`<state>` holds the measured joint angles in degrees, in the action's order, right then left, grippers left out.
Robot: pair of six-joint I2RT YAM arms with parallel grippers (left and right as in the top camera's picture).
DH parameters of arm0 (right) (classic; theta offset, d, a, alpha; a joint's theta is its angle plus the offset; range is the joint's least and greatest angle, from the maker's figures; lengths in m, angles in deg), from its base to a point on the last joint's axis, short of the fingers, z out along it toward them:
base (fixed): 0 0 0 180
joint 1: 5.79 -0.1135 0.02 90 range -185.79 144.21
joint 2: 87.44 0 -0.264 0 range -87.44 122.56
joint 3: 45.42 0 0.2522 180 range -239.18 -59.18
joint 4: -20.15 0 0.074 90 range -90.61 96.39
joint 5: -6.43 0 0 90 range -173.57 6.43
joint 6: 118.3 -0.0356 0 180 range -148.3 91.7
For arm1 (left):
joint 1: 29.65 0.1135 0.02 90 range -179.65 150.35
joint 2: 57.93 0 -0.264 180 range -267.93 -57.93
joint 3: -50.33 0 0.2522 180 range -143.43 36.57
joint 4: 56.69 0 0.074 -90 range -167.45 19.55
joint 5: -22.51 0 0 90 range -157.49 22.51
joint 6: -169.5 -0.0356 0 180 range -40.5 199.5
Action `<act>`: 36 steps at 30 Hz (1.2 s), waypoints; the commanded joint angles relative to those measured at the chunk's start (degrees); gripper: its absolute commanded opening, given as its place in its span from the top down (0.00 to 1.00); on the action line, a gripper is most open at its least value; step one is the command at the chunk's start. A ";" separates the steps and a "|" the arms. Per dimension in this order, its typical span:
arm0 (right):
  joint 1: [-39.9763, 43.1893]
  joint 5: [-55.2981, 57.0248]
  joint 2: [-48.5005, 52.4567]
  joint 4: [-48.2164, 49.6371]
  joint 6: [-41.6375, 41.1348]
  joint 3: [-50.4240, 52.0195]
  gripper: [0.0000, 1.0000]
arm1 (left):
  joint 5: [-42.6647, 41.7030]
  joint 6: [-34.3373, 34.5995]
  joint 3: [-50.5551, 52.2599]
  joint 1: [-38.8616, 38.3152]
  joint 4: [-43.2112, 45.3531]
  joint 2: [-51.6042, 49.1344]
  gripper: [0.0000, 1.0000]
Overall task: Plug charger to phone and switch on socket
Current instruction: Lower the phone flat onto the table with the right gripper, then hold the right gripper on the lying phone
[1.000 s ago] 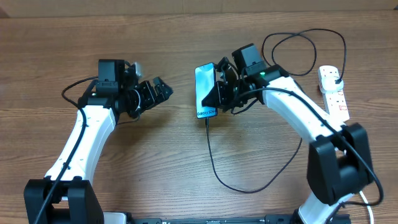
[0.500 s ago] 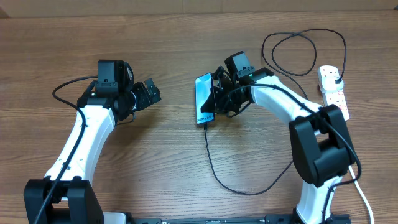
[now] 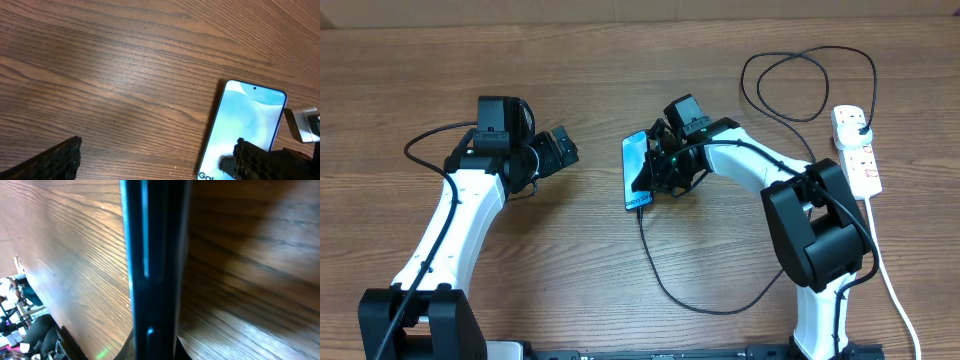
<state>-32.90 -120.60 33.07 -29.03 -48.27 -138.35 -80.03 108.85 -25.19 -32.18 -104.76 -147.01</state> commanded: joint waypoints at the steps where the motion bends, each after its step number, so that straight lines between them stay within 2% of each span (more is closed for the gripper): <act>1: -0.81 -0.90 -0.57 0.76 -0.26 -0.63 0.96 | 0.96 -1.53 -0.20 0.04 0.02 0.98 0.00; 18: -2.12 5.92 -0.57 3.72 -2.82 1.07 0.95 | 0.94 -1.51 -0.20 -0.02 0.02 0.98 0.00; 28: -2.08 5.92 -0.57 5.86 -4.35 3.17 0.90 | 0.94 -1.51 -0.20 -0.07 0.02 0.98 0.00; 31: -2.10 5.92 -0.57 5.88 -4.35 3.17 0.83 | 0.94 -1.51 -0.20 -0.07 0.02 0.98 0.00; 36: -2.12 5.95 -0.57 5.88 -4.33 3.17 0.82 | 0.94 -1.51 -0.20 -0.07 0.04 0.98 0.00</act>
<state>-34.76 -116.21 33.05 -23.19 -52.73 -135.93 -79.79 108.85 -25.19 -32.18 -104.76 -147.01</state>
